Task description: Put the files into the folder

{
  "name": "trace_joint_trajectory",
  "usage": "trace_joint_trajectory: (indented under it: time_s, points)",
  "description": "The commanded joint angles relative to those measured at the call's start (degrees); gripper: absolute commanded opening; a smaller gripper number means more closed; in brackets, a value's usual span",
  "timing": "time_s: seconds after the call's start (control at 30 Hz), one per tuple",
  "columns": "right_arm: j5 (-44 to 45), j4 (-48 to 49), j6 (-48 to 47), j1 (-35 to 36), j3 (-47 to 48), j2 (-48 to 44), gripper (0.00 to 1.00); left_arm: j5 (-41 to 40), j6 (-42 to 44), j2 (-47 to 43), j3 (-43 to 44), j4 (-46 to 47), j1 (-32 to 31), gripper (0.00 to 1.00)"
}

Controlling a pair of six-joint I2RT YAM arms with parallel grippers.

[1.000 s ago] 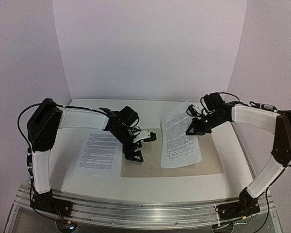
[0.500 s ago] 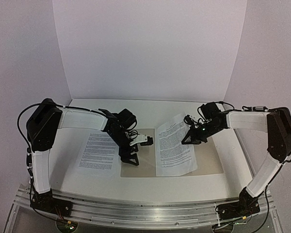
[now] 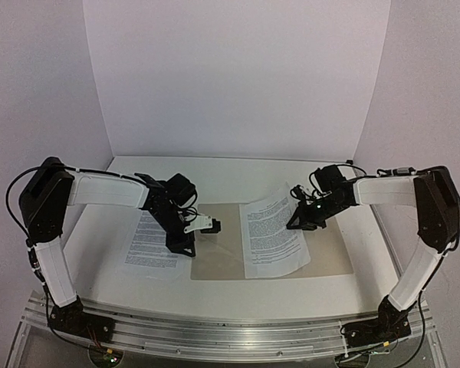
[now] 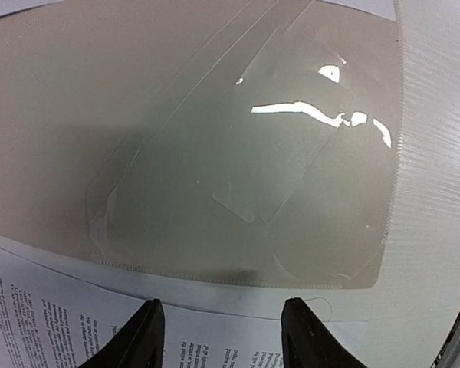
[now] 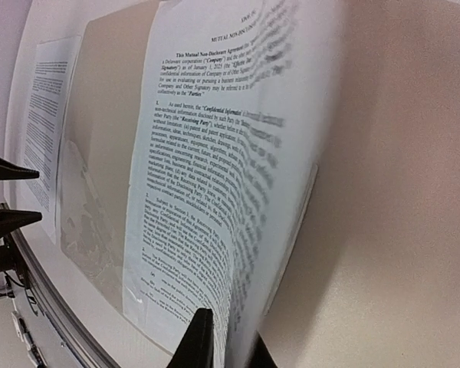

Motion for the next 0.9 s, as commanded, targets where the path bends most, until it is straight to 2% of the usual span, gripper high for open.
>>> trace_joint_trajectory:
  time_s: [0.0,0.13,0.3,0.47,0.77,0.87]
  points:
    - [2.40,0.80,2.82,-0.19,-1.51,-0.20,0.13,-1.33,-4.77,1.59,0.69,1.73,-0.09,0.51]
    - [2.66,0.82,3.55,-0.19,-2.94,-0.84,0.19,1.32,-10.01,2.24,0.47,1.27,0.65,0.48]
    - [2.43,0.89,4.26,-0.19,-3.43,-0.45,0.21,11.42,-32.11,5.77,8.50,-2.90,6.39,0.52]
    - [2.96,1.00,4.52,-0.20,-3.28,0.27,0.21,16.78,-48.67,6.09,10.77,-0.33,7.03,0.60]
    - [2.60,0.89,4.70,-0.20,-3.34,0.82,0.20,20.59,-56.40,10.06,9.44,1.34,7.12,0.61]
    - [2.85,0.98,4.86,-0.17,-3.86,0.18,0.20,19.12,-58.36,10.21,9.95,1.31,7.12,0.61]
